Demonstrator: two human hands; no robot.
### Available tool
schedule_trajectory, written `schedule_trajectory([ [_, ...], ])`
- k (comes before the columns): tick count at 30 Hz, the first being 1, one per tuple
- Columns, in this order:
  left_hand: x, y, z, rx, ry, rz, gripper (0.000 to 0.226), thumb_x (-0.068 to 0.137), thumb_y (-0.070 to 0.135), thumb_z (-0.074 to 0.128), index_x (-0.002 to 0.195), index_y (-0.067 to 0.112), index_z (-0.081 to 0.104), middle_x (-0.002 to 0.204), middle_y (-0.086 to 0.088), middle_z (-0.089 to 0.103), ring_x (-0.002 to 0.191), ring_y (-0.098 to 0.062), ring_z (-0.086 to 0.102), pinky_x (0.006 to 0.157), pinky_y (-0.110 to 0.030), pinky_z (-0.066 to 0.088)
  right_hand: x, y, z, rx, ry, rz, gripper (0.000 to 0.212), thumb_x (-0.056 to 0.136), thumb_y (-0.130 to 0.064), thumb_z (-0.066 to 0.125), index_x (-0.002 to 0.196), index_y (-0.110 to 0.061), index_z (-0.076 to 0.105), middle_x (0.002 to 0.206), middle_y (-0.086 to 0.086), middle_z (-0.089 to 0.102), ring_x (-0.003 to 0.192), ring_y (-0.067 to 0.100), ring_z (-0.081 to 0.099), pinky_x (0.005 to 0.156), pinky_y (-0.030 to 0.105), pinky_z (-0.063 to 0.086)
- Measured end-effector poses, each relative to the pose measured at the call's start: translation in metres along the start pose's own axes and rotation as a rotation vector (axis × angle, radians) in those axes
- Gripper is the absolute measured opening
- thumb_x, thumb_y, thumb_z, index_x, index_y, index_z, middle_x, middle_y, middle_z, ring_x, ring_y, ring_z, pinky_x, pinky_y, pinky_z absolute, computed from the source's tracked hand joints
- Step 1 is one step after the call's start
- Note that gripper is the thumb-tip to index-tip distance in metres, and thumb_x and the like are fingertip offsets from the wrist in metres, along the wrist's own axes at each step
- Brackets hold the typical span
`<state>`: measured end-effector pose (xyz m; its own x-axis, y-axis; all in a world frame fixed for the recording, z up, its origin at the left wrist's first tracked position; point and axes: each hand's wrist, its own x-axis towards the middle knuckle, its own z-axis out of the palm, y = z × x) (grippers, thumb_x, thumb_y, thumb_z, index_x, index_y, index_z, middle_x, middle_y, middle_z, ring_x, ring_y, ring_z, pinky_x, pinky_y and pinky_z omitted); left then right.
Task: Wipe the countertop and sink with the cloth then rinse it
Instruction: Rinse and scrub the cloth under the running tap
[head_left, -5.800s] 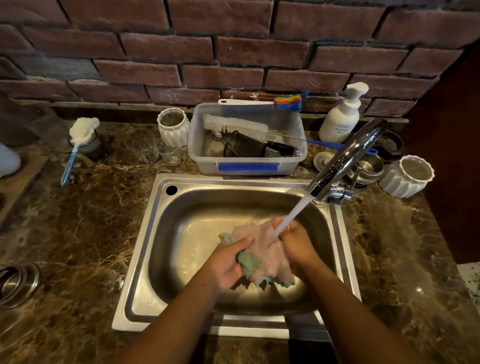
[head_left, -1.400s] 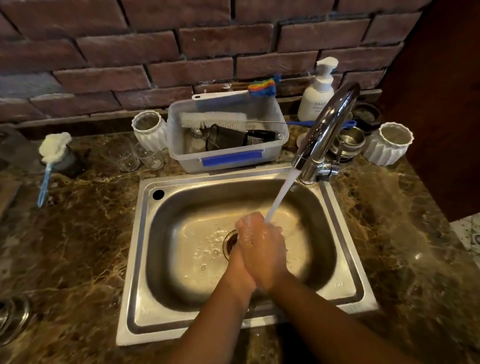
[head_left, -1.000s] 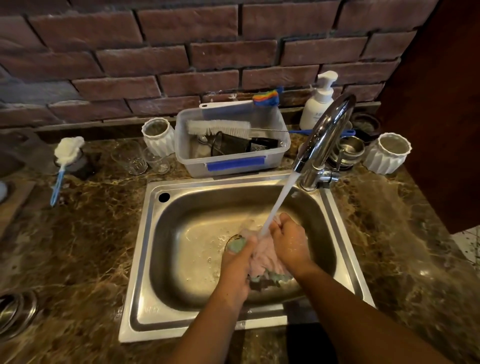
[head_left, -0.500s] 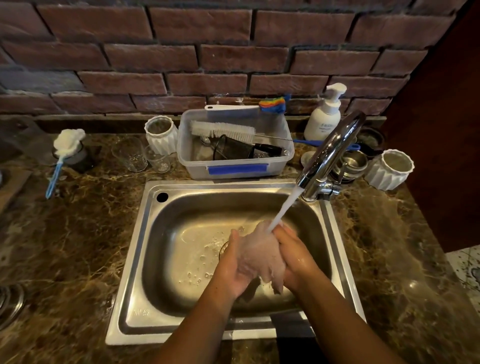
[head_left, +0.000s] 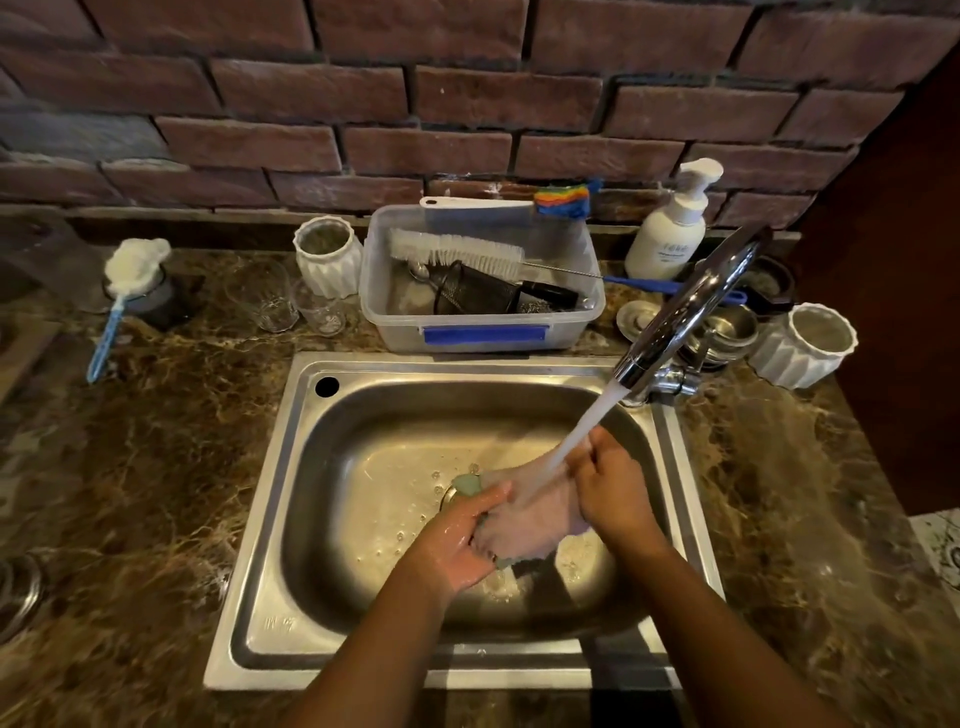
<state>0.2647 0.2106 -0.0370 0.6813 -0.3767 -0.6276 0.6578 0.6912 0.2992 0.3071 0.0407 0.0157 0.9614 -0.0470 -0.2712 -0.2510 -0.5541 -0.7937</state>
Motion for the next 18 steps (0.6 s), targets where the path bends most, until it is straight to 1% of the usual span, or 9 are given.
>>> schedule_trajectory([
  [2, -0.004, 0.003, 0.001, 0.045, -0.002, -0.042, 0.035, 0.080, 0.007, 0.075, 0.114, 0.002, 0.073, 0.107, -0.022, 0.074, 0.093, -0.034, 0.074, 0.076, -0.042, 0.062, 0.003, 0.002, 0.000, -0.029, -0.012, -0.050, 0.014, 0.105, -0.025, 0.046, 0.100, -0.016, 0.055, 0.084, 0.008, 0.064, 0.078, 0.021, 0.066, 0.069, 0.041, 0.058],
  [3, -0.005, 0.004, 0.002, 0.050, 0.006, -0.060, 0.027, 0.084, 0.010, 0.068, 0.108, 0.004, 0.077, 0.107, -0.021, 0.074, 0.092, -0.032, 0.074, 0.080, -0.041, 0.061, 0.004, 0.001, 0.004, 0.001, -0.018, -0.055, 0.012, 0.104, -0.026, 0.047, 0.103, -0.018, 0.056, 0.088, 0.010, 0.065, 0.081, 0.023, 0.068, 0.074, 0.048, 0.060],
  [4, -0.007, 0.005, 0.005, 0.037, 0.016, -0.069, 0.027, 0.086, 0.015, 0.064, 0.105, 0.005, 0.079, 0.107, -0.021, 0.075, 0.092, -0.033, 0.074, 0.083, -0.041, 0.058, 0.004, 0.000, 0.008, 0.069, -0.020, -0.055, 0.010, 0.104, -0.025, 0.048, 0.103, -0.021, 0.057, 0.091, 0.011, 0.065, 0.084, 0.025, 0.068, 0.076, 0.050, 0.060],
  [7, -0.009, 0.000, 0.008, -0.041, 0.012, -0.091, 0.039, 0.091, 0.030, 0.060, 0.109, 0.000, 0.077, 0.116, -0.026, 0.072, 0.100, -0.039, 0.073, 0.083, -0.046, 0.061, 0.004, -0.002, 0.018, 0.171, 0.070, -0.090, 0.011, 0.103, -0.017, 0.052, 0.105, -0.023, 0.061, 0.097, 0.004, 0.066, 0.092, 0.019, 0.068, 0.081, 0.041, 0.061],
  [10, -0.011, 0.001, 0.012, -0.005, 0.046, -0.097, 0.033, 0.092, 0.020, 0.063, 0.119, 0.002, 0.074, 0.125, -0.026, 0.068, 0.113, -0.040, 0.067, 0.098, -0.050, 0.054, 0.004, 0.002, 0.020, 0.070, 0.135, -0.144, 0.010, 0.100, -0.014, 0.056, 0.106, -0.020, 0.061, 0.097, 0.002, 0.066, 0.091, 0.014, 0.067, 0.081, 0.042, 0.061],
  [11, -0.011, 0.004, 0.013, 0.028, 0.058, -0.070, 0.034, 0.092, 0.015, 0.063, 0.123, 0.004, 0.071, 0.125, -0.026, 0.068, 0.113, -0.039, 0.067, 0.098, -0.049, 0.053, 0.005, 0.003, 0.019, 0.048, 0.126, -0.131, 0.007, 0.100, -0.016, 0.056, 0.103, -0.021, 0.060, 0.094, 0.002, 0.066, 0.088, 0.014, 0.067, 0.079, 0.044, 0.061],
  [14, -0.010, 0.012, 0.014, 0.137, 0.146, 0.071, 0.027, 0.092, 0.010, 0.061, 0.116, 0.004, 0.071, 0.119, -0.024, 0.071, 0.105, -0.037, 0.071, 0.095, -0.050, 0.055, 0.000, 0.009, 0.019, 0.054, 0.111, -0.040, 0.007, 0.101, -0.026, 0.053, 0.098, -0.024, 0.058, 0.089, 0.005, 0.066, 0.084, 0.020, 0.068, 0.078, 0.052, 0.060],
  [16, -0.009, 0.014, 0.019, 0.198, 0.254, 0.163, 0.023, 0.099, 0.015, 0.057, 0.115, 0.006, 0.070, 0.114, -0.021, 0.074, 0.102, -0.037, 0.073, 0.090, -0.049, 0.058, -0.011, 0.009, 0.023, 0.095, 0.101, -0.005, 0.012, 0.102, -0.024, 0.052, 0.093, -0.030, 0.056, 0.084, 0.002, 0.067, 0.075, 0.015, 0.069, 0.072, 0.046, 0.062],
  [18, -0.003, 0.008, 0.023, 0.214, 0.338, 0.191, 0.025, 0.103, 0.022, 0.054, 0.118, 0.006, 0.067, 0.108, -0.019, 0.077, 0.099, -0.034, 0.074, 0.078, -0.042, 0.061, -0.027, -0.004, 0.035, 0.172, 0.089, -0.052, 0.017, 0.103, -0.021, 0.053, 0.089, -0.031, 0.057, 0.075, 0.000, 0.067, 0.065, 0.012, 0.068, 0.061, 0.034, 0.060],
])
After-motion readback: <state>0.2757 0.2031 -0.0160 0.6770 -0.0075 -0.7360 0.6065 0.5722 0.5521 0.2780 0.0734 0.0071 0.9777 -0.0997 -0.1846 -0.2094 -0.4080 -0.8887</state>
